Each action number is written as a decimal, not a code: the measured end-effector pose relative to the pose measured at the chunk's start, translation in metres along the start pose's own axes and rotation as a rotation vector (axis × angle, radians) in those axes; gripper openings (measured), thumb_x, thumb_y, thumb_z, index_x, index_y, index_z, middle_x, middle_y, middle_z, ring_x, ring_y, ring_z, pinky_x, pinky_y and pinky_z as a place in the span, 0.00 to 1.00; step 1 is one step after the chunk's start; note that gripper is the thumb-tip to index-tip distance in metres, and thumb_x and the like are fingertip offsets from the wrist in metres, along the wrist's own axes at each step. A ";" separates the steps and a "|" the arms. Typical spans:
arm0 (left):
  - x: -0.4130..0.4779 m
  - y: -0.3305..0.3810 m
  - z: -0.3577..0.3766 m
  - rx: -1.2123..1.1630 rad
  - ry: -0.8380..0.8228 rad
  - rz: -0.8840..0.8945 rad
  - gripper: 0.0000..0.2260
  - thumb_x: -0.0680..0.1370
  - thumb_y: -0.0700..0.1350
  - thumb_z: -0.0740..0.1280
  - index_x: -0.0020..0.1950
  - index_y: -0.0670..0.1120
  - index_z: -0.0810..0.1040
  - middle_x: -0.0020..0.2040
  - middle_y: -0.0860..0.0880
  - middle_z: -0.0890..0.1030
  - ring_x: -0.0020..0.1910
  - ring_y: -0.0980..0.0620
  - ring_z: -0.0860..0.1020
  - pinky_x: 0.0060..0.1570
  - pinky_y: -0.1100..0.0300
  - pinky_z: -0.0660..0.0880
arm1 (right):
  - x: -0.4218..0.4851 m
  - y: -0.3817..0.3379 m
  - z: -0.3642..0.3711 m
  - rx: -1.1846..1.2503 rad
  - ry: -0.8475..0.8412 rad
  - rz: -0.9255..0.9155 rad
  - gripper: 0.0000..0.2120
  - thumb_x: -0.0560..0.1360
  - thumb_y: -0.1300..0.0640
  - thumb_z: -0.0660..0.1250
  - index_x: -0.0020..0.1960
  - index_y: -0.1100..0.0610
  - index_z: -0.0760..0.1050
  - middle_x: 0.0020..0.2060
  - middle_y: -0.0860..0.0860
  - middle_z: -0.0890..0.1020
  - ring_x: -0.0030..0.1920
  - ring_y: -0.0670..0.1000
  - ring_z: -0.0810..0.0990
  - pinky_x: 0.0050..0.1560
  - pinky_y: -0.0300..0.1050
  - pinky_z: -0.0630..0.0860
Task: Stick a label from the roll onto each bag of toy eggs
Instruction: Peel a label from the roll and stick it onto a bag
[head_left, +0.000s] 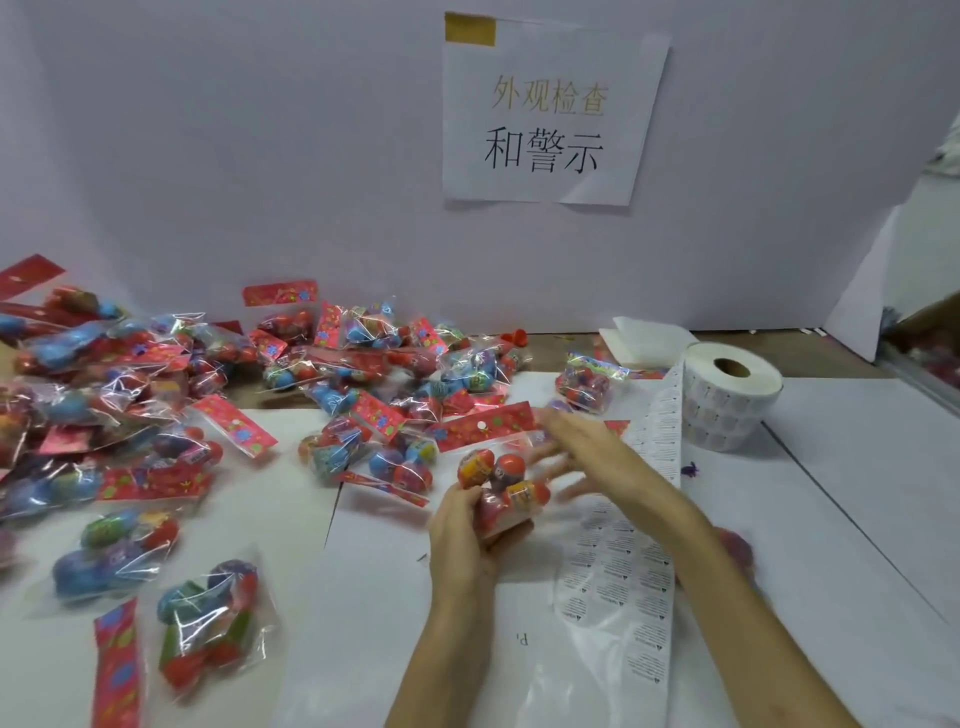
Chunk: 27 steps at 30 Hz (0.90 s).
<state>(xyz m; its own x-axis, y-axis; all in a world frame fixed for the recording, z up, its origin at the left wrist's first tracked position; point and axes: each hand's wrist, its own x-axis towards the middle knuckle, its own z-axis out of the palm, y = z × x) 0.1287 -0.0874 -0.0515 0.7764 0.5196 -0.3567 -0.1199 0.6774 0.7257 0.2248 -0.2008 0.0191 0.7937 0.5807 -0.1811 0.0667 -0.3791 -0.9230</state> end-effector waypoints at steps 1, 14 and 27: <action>0.000 -0.001 -0.001 0.018 -0.024 0.013 0.13 0.82 0.39 0.60 0.48 0.44 0.85 0.44 0.40 0.85 0.43 0.43 0.85 0.38 0.52 0.84 | -0.005 0.007 0.004 0.019 -0.009 0.002 0.18 0.79 0.36 0.62 0.56 0.46 0.81 0.50 0.50 0.86 0.46 0.48 0.85 0.43 0.46 0.82; 0.010 0.019 -0.003 0.412 -0.187 0.197 0.10 0.73 0.46 0.77 0.52 0.44 0.87 0.45 0.43 0.88 0.44 0.46 0.86 0.45 0.50 0.83 | -0.015 0.025 -0.004 0.014 -0.019 -0.202 0.11 0.76 0.61 0.73 0.58 0.53 0.83 0.48 0.52 0.86 0.48 0.58 0.85 0.44 0.50 0.78; 0.026 0.035 0.067 0.490 -0.196 0.374 0.10 0.79 0.45 0.73 0.40 0.44 0.88 0.33 0.40 0.85 0.25 0.44 0.79 0.23 0.59 0.75 | 0.022 0.015 -0.046 -0.003 0.055 -0.235 0.15 0.70 0.50 0.79 0.55 0.41 0.81 0.51 0.47 0.85 0.53 0.49 0.85 0.59 0.55 0.81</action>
<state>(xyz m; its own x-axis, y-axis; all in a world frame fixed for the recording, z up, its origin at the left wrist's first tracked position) 0.1862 -0.0844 0.0038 0.8414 0.5378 0.0525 -0.1435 0.1286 0.9813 0.2706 -0.2268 0.0170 0.7879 0.6131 0.0571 0.2550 -0.2404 -0.9366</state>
